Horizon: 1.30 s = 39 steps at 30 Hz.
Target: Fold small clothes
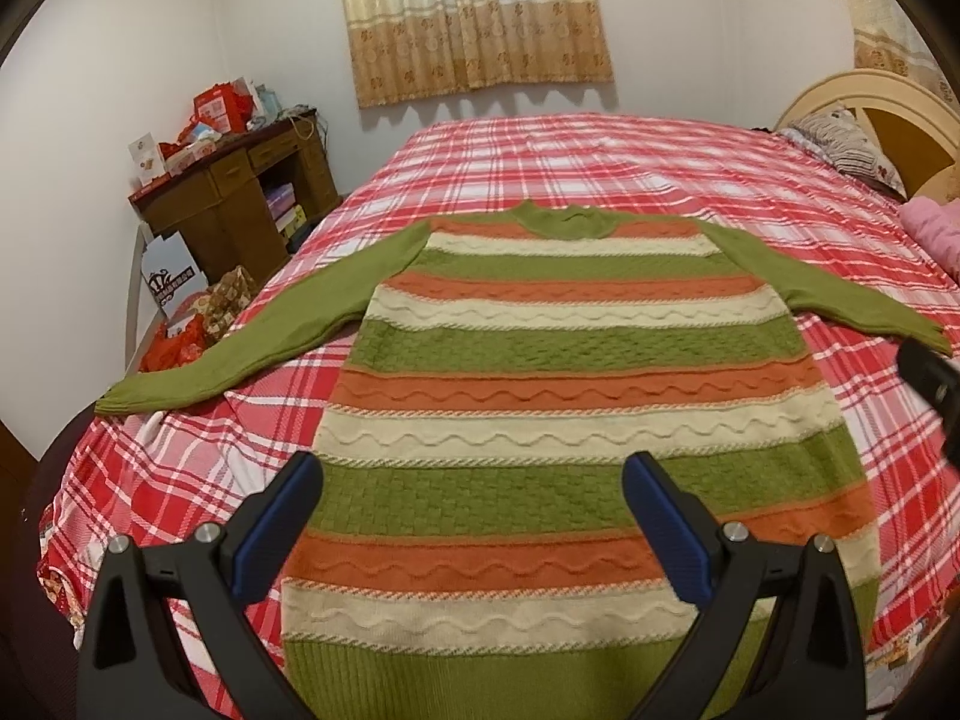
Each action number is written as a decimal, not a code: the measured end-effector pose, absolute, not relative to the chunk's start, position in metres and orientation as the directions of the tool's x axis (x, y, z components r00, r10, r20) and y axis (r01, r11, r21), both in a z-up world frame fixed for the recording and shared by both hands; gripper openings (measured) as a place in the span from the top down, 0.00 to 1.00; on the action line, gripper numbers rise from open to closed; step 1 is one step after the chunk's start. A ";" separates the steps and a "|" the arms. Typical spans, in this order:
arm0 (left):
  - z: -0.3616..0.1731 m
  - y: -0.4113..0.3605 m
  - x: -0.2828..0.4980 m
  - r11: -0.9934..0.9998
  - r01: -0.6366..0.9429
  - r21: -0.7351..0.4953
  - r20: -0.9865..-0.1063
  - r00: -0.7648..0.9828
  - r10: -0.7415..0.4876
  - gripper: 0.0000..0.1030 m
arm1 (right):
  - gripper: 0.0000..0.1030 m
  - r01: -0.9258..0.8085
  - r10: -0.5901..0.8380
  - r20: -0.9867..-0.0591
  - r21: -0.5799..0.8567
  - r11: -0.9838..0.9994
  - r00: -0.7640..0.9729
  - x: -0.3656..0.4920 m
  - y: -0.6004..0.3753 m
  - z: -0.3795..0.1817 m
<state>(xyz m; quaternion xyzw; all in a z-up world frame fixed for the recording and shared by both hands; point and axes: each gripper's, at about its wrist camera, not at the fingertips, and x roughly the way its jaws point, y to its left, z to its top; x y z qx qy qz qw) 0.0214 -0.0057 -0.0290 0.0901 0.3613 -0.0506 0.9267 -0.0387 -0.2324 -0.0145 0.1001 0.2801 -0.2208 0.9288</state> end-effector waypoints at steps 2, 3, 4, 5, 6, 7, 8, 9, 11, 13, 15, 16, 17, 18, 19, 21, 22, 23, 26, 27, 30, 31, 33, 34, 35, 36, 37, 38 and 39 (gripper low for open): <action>-0.031 -0.007 0.027 0.979 0.154 0.134 -0.681 0.732 -0.022 0.01 | 0.01 0.480 -0.372 -0.567 0.047 0.876 0.734 -0.031 -0.240 -0.014; -0.032 -0.008 0.030 0.979 0.153 0.137 -0.682 0.732 -0.019 0.01 | 0.01 0.486 -0.379 -0.567 0.044 0.873 0.731 -0.028 -0.242 -0.013; -0.033 -0.010 0.032 0.978 0.152 0.141 -0.682 0.731 -0.015 0.01 | 0.01 0.491 -0.383 -0.567 0.043 0.870 0.729 -0.024 -0.246 -0.013; -0.034 -0.012 0.035 0.978 0.151 0.144 -0.683 0.730 -0.012 0.01 | 0.01 0.493 -0.385 -0.568 0.042 0.869 0.728 -0.021 -0.248 -0.013; -0.034 -0.014 0.038 0.978 0.152 0.144 -0.685 0.728 -0.012 0.01 | 0.01 0.494 -0.386 -0.571 0.040 0.869 0.725 -0.017 -0.251 -0.013; -0.034 -0.016 0.041 0.978 0.153 0.142 -0.688 0.726 -0.014 0.01 | 0.01 0.494 -0.387 -0.574 0.035 0.869 0.722 -0.014 -0.251 -0.013; -0.035 -0.017 0.044 0.978 0.156 0.140 -0.690 0.724 -0.016 0.01 | 0.01 0.493 -0.388 -0.576 0.030 0.869 0.720 -0.011 -0.252 -0.013; -0.035 -0.019 0.048 0.977 0.159 0.139 -0.693 0.721 -0.019 0.01 | 0.01 0.493 -0.391 -0.577 0.023 0.870 0.717 -0.007 -0.252 -0.013; -0.035 -0.023 0.055 0.977 0.160 0.143 -0.693 0.721 -0.016 0.01 | 0.01 0.495 -0.399 -0.579 0.009 0.869 0.711 0.001 -0.256 -0.014; -0.034 -0.026 0.064 0.976 0.156 0.149 -0.685 0.728 -0.012 0.01 | 0.01 0.496 -0.404 -0.581 -0.002 0.868 0.706 0.008 -0.259 -0.015; -0.032 -0.029 0.075 0.977 0.159 0.144 -0.666 0.745 -0.023 0.01 | 0.01 0.502 -0.415 -0.580 -0.013 0.865 0.701 0.013 -0.264 -0.016; -0.031 -0.030 0.079 0.977 0.157 0.144 -0.654 0.756 -0.025 0.01 | 0.01 0.510 -0.427 -0.577 -0.022 0.860 0.696 0.016 -0.268 -0.016; -0.030 -0.030 0.084 0.978 0.150 0.148 -0.639 0.769 -0.021 0.01 | 0.01 0.518 -0.438 -0.574 -0.028 0.855 0.692 0.019 -0.272 -0.016; -0.029 -0.030 0.093 0.979 0.138 0.151 -0.619 0.785 -0.015 0.01 | 0.01 0.527 -0.448 -0.568 -0.030 0.850 0.690 0.020 -0.276 -0.016; -0.028 -0.030 0.099 0.980 0.129 0.150 -0.608 0.794 -0.012 0.01 | 0.01 0.539 -0.464 -0.553 -0.032 0.842 0.692 0.021 -0.283 -0.015; -0.028 -0.028 0.114 0.983 0.109 0.148 -0.584 0.811 -0.002 0.01 | 0.01 0.544 -0.486 -0.520 -0.049 0.838 0.703 0.023 -0.295 -0.016; -0.030 -0.028 0.122 0.984 0.090 0.157 -0.567 0.824 0.016 0.01 | 0.01 0.535 -0.484 -0.521 -0.061 0.843 0.703 0.026 -0.301 -0.018; -0.033 -0.027 0.129 0.983 0.072 0.170 -0.554 0.832 0.035 0.01 | 0.01 0.527 -0.479 -0.544 -0.076 0.846 0.689 0.031 -0.311 -0.022; -0.046 -0.027 0.147 0.978 0.046 0.206 -0.547 0.834 0.075 0.01 | 0.01 0.554 -0.483 -0.571 -0.059 0.830 0.664 0.030 -0.351 -0.028; -0.050 -0.026 0.152 0.978 0.046 0.203 -0.556 0.827 0.076 0.01 | 0.01 0.573 -0.491 -0.562 -0.037 0.819 0.666 0.025 -0.365 -0.028; -0.058 -0.020 0.158 0.987 0.039 0.155 -0.566 0.823 0.056 0.01 | 0.02 0.625 -0.485 -0.546 0.093 0.775 0.683 0.003 -0.427 -0.023; -0.061 -0.020 0.160 0.988 0.030 0.149 -0.568 0.821 0.061 0.01 | 0.06 0.660 -0.502 -0.553 0.122 0.741 0.665 -0.002 -0.451 -0.023; -0.070 -0.021 0.162 0.990 0.017 0.142 -0.580 0.812 0.070 0.01 | 0.21 0.693 -0.514 -0.559 0.158 0.703 0.650 -0.011 -0.487 -0.025; -0.076 -0.023 0.163 0.990 0.016 0.141 -0.591 0.803 0.071 0.01 | 0.36 0.711 -0.519 -0.564 0.183 0.679 0.642 -0.020 -0.513 -0.028; -0.085 -0.025 0.164 0.990 0.023 0.141 -0.605 0.793 0.068 0.01 | 0.43 0.730 -0.525 -0.577 0.198 0.654 0.626 -0.027 -0.534 -0.032; -0.092 -0.026 0.166 0.989 0.032 0.145 -0.630 0.773 0.068 0.01 | 0.55 0.742 -0.524 -0.587 0.211 0.637 0.617 -0.033 -0.548 -0.035; -0.096 -0.026 0.167 0.989 0.041 0.142 -0.651 0.757 0.062 0.01 | 0.56 0.753 -0.511 -0.606 0.243 0.611 0.610 -0.040 -0.569 -0.041; -0.098 -0.025 0.168 0.990 0.052 0.129 -0.666 0.745 0.047 0.01 | 0.56 0.760 -0.489 -0.623 0.288 0.582 0.610 -0.047 -0.591 -0.050; -0.097 -0.023 0.168 0.992 0.054 0.119 -0.666 0.745 0.039 0.01 | 0.56 0.767 -0.480 -0.631 0.315 0.558 0.609 -0.054 -0.605 -0.054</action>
